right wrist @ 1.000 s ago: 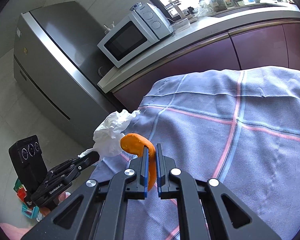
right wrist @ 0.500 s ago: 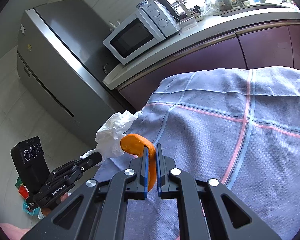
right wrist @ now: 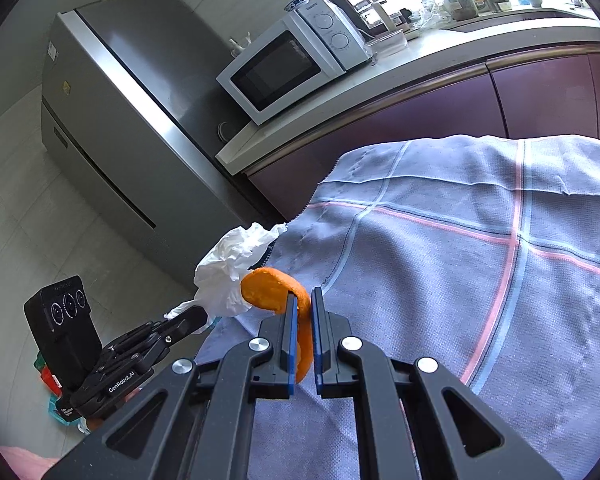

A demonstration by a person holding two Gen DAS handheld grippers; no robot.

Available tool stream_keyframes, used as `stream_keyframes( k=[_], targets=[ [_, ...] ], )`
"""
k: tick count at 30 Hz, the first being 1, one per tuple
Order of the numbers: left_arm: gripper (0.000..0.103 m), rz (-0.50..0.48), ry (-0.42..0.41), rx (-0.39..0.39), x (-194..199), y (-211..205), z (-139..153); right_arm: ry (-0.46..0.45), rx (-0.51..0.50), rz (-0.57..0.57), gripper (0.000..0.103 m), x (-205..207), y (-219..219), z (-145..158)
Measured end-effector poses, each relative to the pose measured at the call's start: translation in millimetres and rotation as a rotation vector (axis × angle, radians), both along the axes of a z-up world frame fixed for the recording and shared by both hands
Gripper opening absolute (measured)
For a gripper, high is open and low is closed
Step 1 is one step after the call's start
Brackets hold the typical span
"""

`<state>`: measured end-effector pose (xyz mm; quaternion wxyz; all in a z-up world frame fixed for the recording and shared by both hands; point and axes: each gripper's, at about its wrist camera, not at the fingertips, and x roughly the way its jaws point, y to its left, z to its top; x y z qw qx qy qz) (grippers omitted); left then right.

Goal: Collect trash
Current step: 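Lift the tissue and orange peel and carry them over the teal bin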

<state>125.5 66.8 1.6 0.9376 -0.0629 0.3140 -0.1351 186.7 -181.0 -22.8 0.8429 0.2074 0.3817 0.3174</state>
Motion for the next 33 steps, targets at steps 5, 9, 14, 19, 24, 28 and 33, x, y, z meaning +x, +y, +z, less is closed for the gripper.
stream_keyframes(
  k=[5,9,14,19,24,28,33],
  targets=[
    [0.004,0.013,0.001,0.001,-4.1,5.3,-0.4,0.002,0.002,0.008,0.006,1.2,5.1,0.1],
    [0.004,0.027,0.001,0.0,-6.1,10.9,-0.2,0.007,0.005,0.021,0.006,3.5,9.4,0.7],
    [0.004,0.054,-0.003,0.002,-8.5,19.7,0.9,0.01,0.008,0.045,0.006,9.8,22.0,1.5],
    [0.004,0.093,-0.01,-0.002,-10.6,33.4,3.0,0.007,0.007,0.074,0.006,15.8,38.3,4.2],
    [0.004,0.142,-0.017,-0.003,-13.3,52.5,5.7,0.011,0.01,0.106,0.006,21.7,56.0,6.0],
    [0.004,0.186,-0.023,-0.003,-16.0,69.8,6.9,0.017,0.014,0.131,0.006,28.0,71.7,6.4],
    [0.004,0.236,-0.021,0.004,-17.1,88.9,7.0,0.025,0.014,0.166,0.006,38.1,94.5,5.9]
  ],
)
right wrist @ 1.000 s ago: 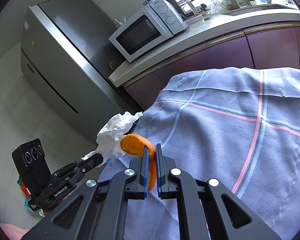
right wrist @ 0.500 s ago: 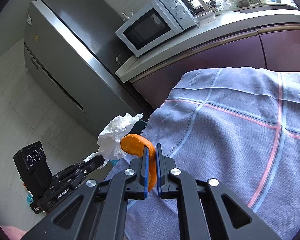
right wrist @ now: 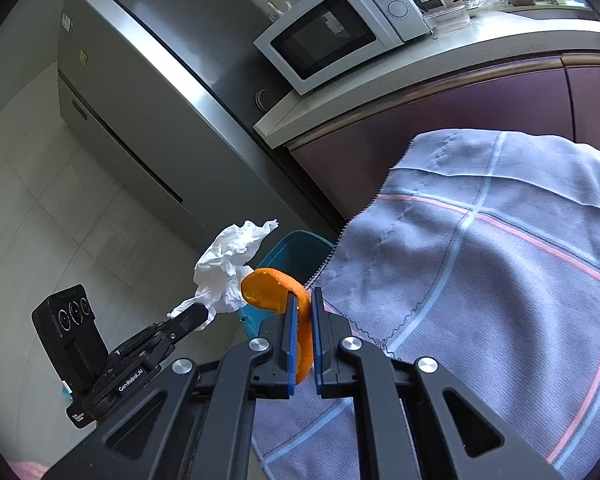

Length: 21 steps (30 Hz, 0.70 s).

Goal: Collect trash
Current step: 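Lift the tissue and orange peel and carry them over the teal bin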

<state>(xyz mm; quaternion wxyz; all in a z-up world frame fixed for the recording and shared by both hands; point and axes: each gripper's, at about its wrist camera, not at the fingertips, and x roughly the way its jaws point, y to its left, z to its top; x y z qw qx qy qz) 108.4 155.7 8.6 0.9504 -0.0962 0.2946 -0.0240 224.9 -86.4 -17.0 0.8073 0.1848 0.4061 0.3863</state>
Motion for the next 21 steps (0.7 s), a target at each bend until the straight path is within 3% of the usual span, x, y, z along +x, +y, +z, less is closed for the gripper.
stream_keyframes(
  k=[21],
  targets=[
    [0.004,0.156,0.056,0.002,13.8,62.5,-20.3,0.036,-0.048,0.105,0.006,36.9,98.6,-15.0]
  ],
)
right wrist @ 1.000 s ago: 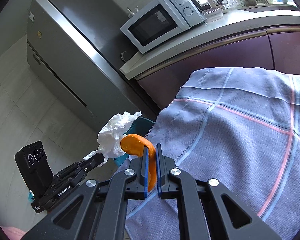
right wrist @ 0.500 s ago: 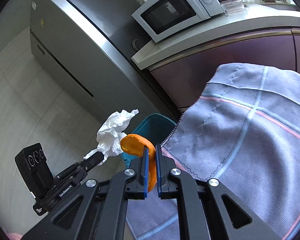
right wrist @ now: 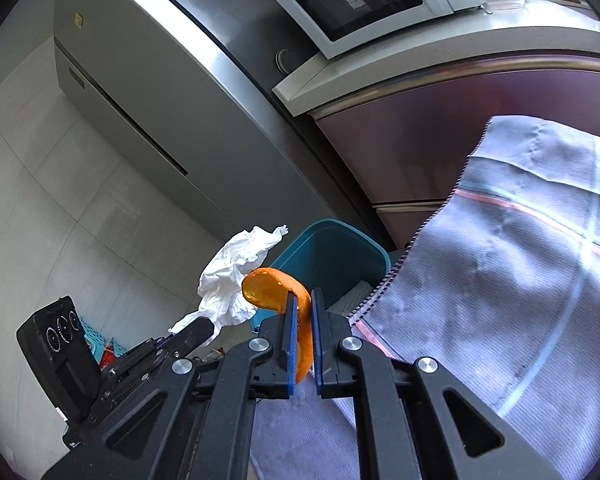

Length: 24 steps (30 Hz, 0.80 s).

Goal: Collect trash
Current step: 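Lift the tissue and orange peel and carry them over the teal bin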

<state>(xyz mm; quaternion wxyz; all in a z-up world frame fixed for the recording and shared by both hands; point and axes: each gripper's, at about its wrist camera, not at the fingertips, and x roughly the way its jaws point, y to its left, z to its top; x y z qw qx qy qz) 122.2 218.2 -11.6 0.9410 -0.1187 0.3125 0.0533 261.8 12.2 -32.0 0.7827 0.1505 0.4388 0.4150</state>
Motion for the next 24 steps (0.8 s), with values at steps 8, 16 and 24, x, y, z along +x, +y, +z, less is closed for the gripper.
stream_keyframes(
  k=[8,16,24],
  targets=[
    [0.004,0.022,0.011,0.007,6.5,6.4,-6.0,0.032,-0.005,0.023,0.005,4.3,18.7,-9.7],
    [0.004,0.043,0.039,0.01,12.6,8.7,-17.2,0.06,-0.015,0.012,0.006,11.5,28.3,-21.0],
    [0.004,0.064,0.071,0.008,24.9,14.0,-31.6,0.076,-0.039,0.008,0.005,15.4,40.9,-30.2]
  ],
)
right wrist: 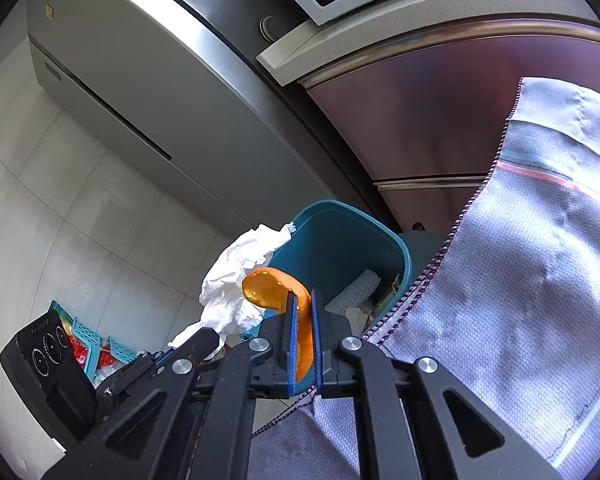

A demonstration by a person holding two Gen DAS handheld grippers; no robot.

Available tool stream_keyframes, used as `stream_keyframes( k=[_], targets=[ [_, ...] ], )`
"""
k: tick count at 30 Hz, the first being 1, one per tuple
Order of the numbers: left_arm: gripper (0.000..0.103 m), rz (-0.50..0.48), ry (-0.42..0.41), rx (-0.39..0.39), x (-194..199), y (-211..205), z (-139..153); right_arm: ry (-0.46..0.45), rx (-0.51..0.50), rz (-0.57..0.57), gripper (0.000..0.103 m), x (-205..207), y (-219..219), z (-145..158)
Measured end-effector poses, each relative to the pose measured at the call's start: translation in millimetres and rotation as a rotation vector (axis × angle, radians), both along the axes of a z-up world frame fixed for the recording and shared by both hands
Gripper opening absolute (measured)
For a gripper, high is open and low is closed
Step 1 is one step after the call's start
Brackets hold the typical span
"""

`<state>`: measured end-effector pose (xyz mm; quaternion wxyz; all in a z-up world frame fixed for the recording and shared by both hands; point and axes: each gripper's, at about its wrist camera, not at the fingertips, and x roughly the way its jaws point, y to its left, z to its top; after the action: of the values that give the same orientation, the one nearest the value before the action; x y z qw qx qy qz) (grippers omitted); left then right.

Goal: Collect trash
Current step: 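Lift the tissue and orange peel and carry them over the teal bin, then open both grippers to drop the tissue and peel into the teal bin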

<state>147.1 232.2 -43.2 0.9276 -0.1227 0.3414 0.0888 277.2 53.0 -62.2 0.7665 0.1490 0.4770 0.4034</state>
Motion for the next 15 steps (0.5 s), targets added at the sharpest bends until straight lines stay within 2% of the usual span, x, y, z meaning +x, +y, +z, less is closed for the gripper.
stream_keyframes(
  k=[15],
  targets=[
    [0.004,0.015,0.074,-0.013,25.8,13.6,-29.0,0.034,-0.057,-0.003,0.006,7.7,22.8,-16.3]
  ],
)
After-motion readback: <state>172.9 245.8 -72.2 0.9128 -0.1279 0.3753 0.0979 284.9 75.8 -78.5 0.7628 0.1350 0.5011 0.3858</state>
